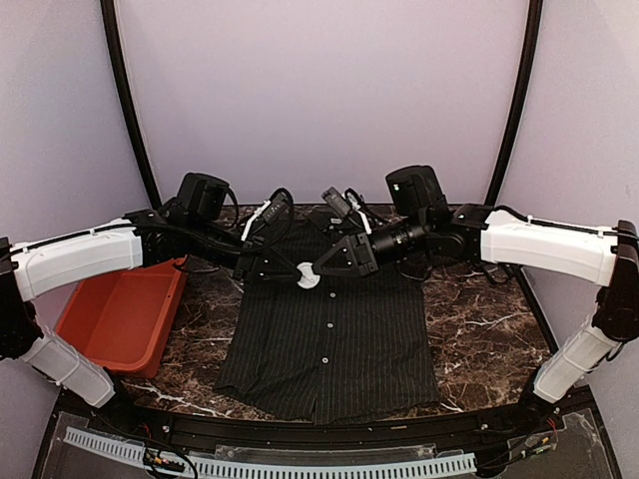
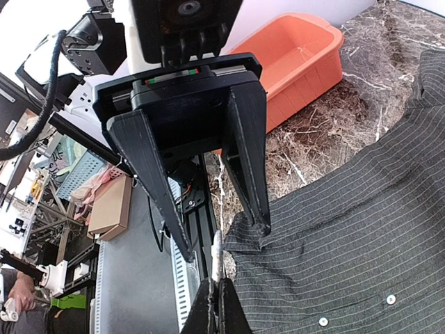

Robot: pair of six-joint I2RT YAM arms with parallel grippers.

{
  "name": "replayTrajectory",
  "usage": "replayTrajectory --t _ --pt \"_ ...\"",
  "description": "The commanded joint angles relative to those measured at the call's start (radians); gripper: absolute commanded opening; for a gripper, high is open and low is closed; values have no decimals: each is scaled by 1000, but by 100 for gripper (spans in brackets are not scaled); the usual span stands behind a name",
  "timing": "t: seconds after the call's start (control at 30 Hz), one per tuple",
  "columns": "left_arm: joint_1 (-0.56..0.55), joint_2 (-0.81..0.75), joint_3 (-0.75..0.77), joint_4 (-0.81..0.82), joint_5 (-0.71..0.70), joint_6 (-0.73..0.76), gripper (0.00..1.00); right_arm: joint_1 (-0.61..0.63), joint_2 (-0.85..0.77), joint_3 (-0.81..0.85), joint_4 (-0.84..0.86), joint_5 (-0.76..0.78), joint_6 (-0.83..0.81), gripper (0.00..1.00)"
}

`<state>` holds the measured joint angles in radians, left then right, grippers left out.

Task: Pin the brooch onto the clothing
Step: Pass from the right arm to the left

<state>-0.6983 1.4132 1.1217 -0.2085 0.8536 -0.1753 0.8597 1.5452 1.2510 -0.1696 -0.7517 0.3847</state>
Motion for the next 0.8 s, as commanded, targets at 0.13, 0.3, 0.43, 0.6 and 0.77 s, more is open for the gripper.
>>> replayTrajectory --t 0.13,0.3,0.43,0.6,0.77 --pt "-3 13 -25 51 61 -32 28 9 18 51 -1 -2 -34 0" --pt "-3 22 -27 60 67 -37 13 10 20 54 -2 -2 -41 0" --pt "-3 24 -28 67 66 -42 2 10 29 57 -5 2 -47 0" --pt "-3 18 -34 80 64 -47 1 10 35 52 -5 2 -51 11" --pt "-1 14 -37 89 61 -55 1 10 37 36 27 -13 -39 30"
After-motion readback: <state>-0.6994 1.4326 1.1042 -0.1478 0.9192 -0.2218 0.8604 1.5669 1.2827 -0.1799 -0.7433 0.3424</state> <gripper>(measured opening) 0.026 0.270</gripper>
